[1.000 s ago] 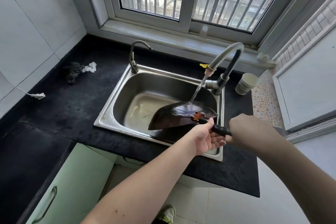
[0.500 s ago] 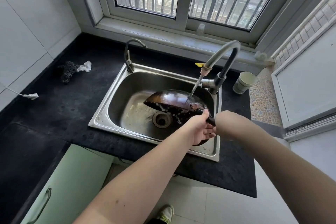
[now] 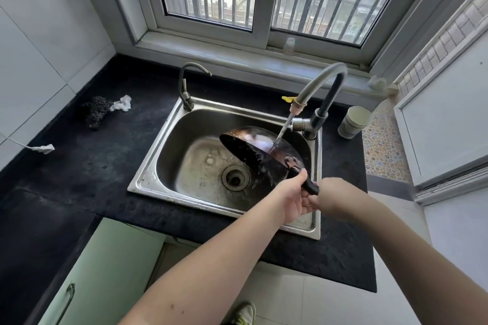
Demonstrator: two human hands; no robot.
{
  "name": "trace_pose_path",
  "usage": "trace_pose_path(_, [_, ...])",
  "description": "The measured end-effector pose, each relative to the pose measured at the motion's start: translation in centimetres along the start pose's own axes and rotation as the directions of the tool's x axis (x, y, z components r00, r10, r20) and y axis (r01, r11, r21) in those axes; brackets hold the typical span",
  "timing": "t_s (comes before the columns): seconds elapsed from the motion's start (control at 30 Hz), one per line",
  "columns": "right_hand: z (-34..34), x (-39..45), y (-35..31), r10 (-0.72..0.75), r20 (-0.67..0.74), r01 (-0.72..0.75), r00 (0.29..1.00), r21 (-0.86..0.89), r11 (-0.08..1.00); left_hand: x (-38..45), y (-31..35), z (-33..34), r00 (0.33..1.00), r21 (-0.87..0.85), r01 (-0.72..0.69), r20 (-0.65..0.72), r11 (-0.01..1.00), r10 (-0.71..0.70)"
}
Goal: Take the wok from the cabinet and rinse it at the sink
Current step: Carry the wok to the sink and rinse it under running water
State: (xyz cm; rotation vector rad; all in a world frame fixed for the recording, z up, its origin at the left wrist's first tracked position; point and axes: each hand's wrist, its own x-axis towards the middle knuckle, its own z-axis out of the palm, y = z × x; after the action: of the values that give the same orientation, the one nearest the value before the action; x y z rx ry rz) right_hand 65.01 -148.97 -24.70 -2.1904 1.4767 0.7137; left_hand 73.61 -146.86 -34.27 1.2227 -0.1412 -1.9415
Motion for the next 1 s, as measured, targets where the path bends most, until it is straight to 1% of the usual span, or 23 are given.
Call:
trace_pose_path(0.13, [2.2,-1.1,0.4,0.036,0.018,-0.038,0.999,0.138,0.99,0.6,-1.8,-0.6,0.999,0.001,0.03,0.018,1.0,-0.03])
trace_pose_path(0.2, [3.7,-1.2,0.9,0.082,0.046,-0.09,0.996,0.207,0.974,0.6,-2.8,-0.9,0.999,0.032,0.047,0.003,0.998,-0.047])
trace_pose_path(0.23, [4.4,-1.1,1.2,0.108,0.07,-0.123,0.992,0.286,0.95,0.6,-3.2,-0.9,0.998,0.047,0.059,-0.004,0.997,-0.059])
trace_pose_path(0.3, [5.2,-1.2,1.6,0.12,0.178,-0.195,0.977,0.505,0.841,0.5,-4.0,-1.0,0.997,0.055,0.074,-0.006,0.996,-0.074])
trace_pose_path(0.37, [5.8,-0.9,2.0,0.103,0.255,-0.246,0.961,0.63,0.736,0.7,-4.7,-1.2,0.996,0.075,0.085,-0.005,0.994,-0.085])
trace_pose_path(0.47, [6.9,-0.7,1.7,0.106,0.286,-0.277,0.952,0.665,0.693,0.4,-5.4,-1.6,0.994,0.101,0.107,0.003,0.989,-0.108])
trace_pose_path(0.53, [8.3,-0.2,1.3,0.109,0.294,-0.295,0.95,0.717,0.632,0.3,-6.0,-1.9,0.993,0.121,0.115,0.014,0.986,-0.118])
trace_pose_path(0.63, [10.2,0.2,1.1,0.173,0.269,-0.318,0.947,0.734,0.6,0.6,-6.9,-2.4,0.996,0.171,0.087,-0.009,0.981,-0.087])
trace_pose_path(0.73, [11.6,0.4,0.9,0.215,0.246,-0.327,0.945,0.717,0.616,0.6,-7.5,-2.9,0.996,0.201,0.083,-0.033,0.976,-0.078])
trace_pose_path(0.87, [12.8,0.1,0.4,0.185,0.152,-0.239,0.971,0.677,0.696,0.5,-8.1,-3.4,0.998,0.228,0.067,-0.028,0.971,-0.062])
trace_pose_path(0.93, [13.4,-0.2,0.1,0.17,0.116,-0.202,0.979,0.685,0.699,0.4,-8.5,-3.8,0.998,0.225,0.066,-0.021,0.972,-0.063])
trace_pose_path(1.0, [14.0,-0.4,-0.2,0.169,0.094,-0.185,0.981,0.71,0.68,0.3,-8.8,-4.2,0.998,0.224,0.066,-0.023,0.972,-0.062])
